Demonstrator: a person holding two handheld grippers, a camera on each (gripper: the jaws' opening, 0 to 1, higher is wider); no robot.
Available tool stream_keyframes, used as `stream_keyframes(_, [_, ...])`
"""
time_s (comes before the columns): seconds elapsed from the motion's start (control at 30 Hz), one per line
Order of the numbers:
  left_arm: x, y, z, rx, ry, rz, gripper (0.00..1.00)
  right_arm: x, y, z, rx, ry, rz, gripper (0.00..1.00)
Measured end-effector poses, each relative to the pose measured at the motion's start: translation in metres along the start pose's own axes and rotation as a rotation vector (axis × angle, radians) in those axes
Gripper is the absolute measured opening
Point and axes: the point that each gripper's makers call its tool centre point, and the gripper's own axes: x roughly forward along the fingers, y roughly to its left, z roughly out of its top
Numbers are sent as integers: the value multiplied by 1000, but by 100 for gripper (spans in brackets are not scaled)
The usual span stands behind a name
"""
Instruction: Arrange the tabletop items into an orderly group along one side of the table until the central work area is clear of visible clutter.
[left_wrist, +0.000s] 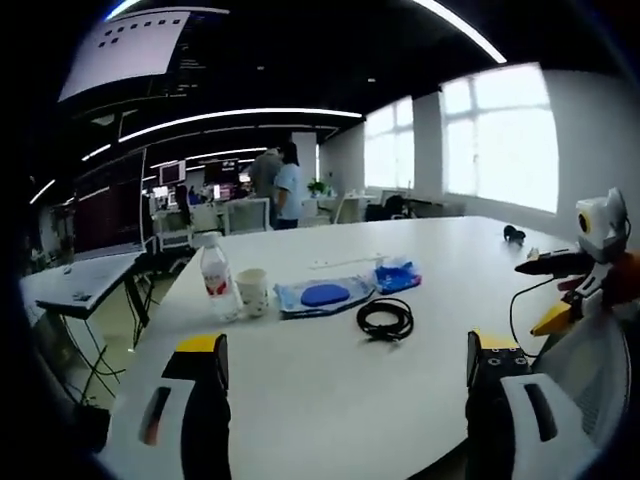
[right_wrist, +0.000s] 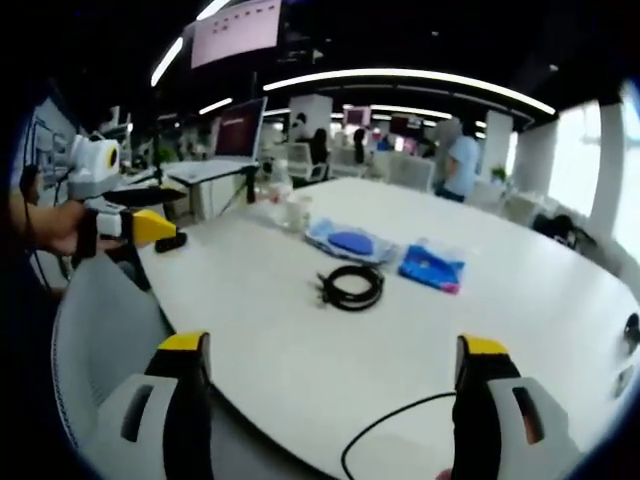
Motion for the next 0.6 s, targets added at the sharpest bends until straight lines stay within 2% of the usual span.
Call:
stream_keyframes(0.1, [1,-2,0,5,-2,-8,100,0,-1,-1,15,6,-6,100])
stream_keyframes(0.3, [2,-7,1,9,-7,-28,100,-5,-3,5,36,-38,-15,100])
stream_keyframes(0.4, [2,-7,-1,21,4,-26,100,-5,-2,7,23,-55,-17,100])
stream_keyframes(0.6, [2,-11,-2,44,6,-36,100,-4,3,4,-12,-34,-8,100])
